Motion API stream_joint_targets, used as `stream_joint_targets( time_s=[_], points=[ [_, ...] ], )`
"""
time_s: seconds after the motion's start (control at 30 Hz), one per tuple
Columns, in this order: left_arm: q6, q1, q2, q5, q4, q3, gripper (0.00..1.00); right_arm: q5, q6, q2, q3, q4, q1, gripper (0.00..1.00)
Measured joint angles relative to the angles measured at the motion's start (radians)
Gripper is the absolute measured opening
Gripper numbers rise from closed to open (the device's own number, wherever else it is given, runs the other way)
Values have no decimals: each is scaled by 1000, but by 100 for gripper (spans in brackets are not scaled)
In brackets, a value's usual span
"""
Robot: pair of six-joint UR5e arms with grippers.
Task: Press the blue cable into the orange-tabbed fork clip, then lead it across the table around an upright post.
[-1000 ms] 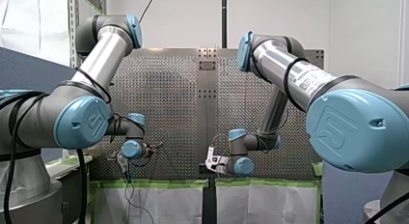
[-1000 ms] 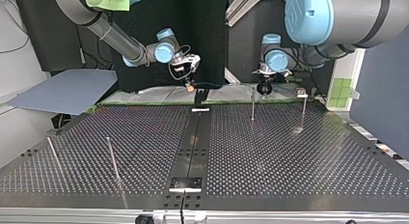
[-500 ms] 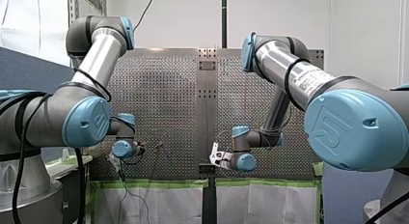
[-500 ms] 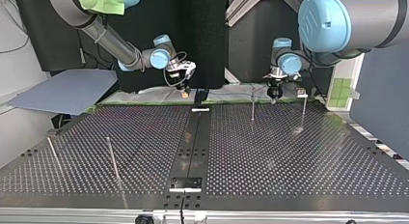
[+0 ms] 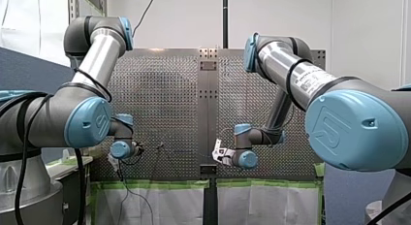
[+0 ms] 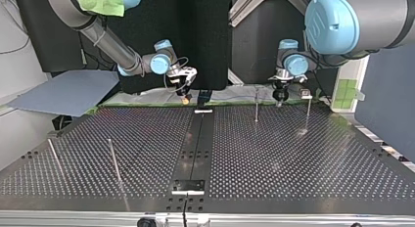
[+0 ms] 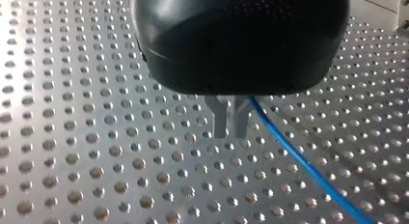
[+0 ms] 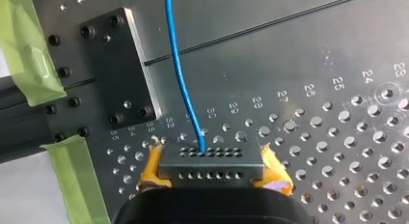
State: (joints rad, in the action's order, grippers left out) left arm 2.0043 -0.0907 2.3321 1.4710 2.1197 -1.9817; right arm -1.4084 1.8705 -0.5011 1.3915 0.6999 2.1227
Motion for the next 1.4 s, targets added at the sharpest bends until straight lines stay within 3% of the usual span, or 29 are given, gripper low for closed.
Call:
stream_joint_targets(
  time_s=[0.03,0.07,0.1,0.13,0.17,0.2,0.6,0.9,1.4],
  points=[
    [-7,2,0,-1,-1,0,49,0,0,0,0,-1,0,0],
    [-15,4,0,-1,1,0,49,0,0,0,0,-2,0,0],
    [-25,6,0,-1,6,0,69,0,-1,0,0,-3,0,0],
    [-32,8,0,-1,11,0,82,0,-1,0,0,-5,1,0],
    [-40,11,0,1,18,-1,82,0,-1,0,0,-7,1,0],
    [-51,13,0,4,28,-1,98,0,-1,0,0,-9,1,0],
    [-172,50,0,98,152,-2,98,0,-2,0,0,-27,4,0],
    [-193,69,-13,47,237,-55,98,0,-2,0,0,-38,2,0],
    [-175,102,-143,38,251,-191,98,0,-2,0,0,-38,3,0]
  ],
)
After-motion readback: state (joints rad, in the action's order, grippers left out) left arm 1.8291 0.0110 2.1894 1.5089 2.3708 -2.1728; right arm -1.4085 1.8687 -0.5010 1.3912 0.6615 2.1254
